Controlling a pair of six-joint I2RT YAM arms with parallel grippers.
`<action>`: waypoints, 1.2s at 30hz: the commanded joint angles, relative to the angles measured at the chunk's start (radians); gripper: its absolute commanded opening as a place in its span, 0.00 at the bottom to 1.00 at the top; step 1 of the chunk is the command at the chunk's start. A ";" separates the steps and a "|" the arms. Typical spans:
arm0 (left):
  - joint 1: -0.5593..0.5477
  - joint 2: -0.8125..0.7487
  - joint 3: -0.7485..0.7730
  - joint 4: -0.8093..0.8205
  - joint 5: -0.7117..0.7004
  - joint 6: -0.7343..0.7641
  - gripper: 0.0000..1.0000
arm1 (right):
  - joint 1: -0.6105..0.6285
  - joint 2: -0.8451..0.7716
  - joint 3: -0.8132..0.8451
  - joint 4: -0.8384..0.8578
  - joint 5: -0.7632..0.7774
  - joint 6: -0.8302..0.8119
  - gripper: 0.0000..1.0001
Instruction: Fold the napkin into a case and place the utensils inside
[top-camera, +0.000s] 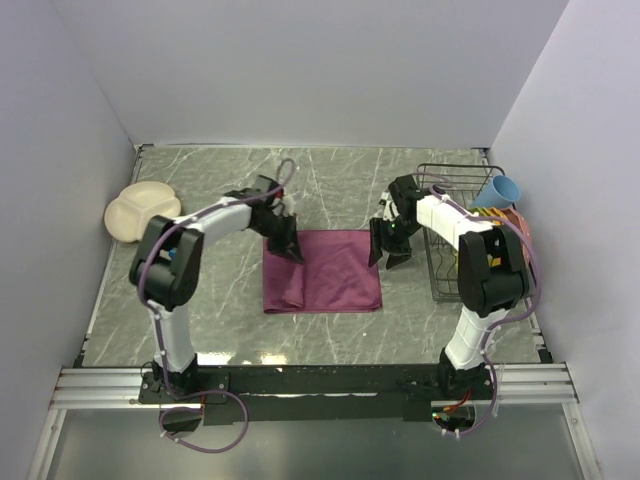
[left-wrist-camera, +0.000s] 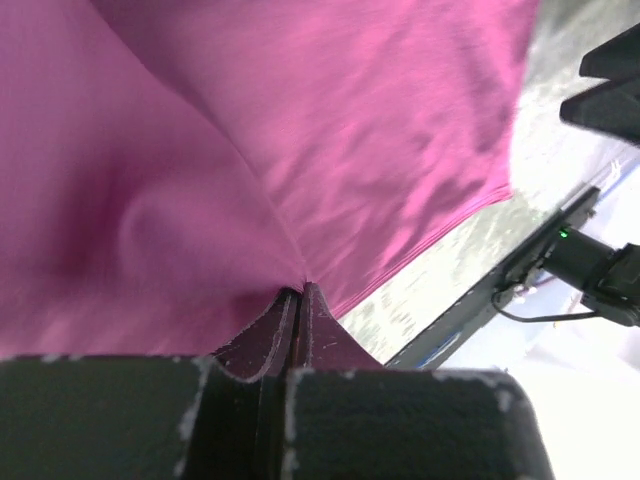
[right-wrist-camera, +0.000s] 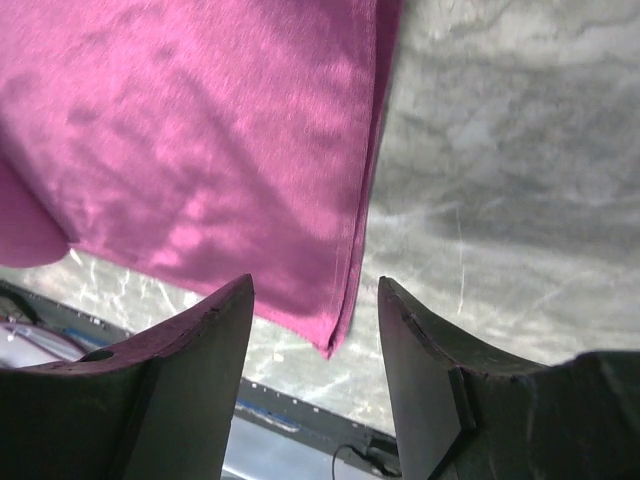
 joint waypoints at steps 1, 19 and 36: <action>-0.099 0.078 0.092 0.171 0.094 -0.155 0.01 | -0.016 -0.097 0.026 -0.051 -0.019 -0.028 0.60; -0.271 0.344 0.351 0.401 0.163 -0.428 0.01 | -0.099 -0.135 -0.003 -0.085 0.002 -0.067 0.53; -0.106 0.033 0.204 0.288 0.192 -0.231 0.59 | -0.100 -0.069 -0.006 -0.025 -0.019 -0.045 0.54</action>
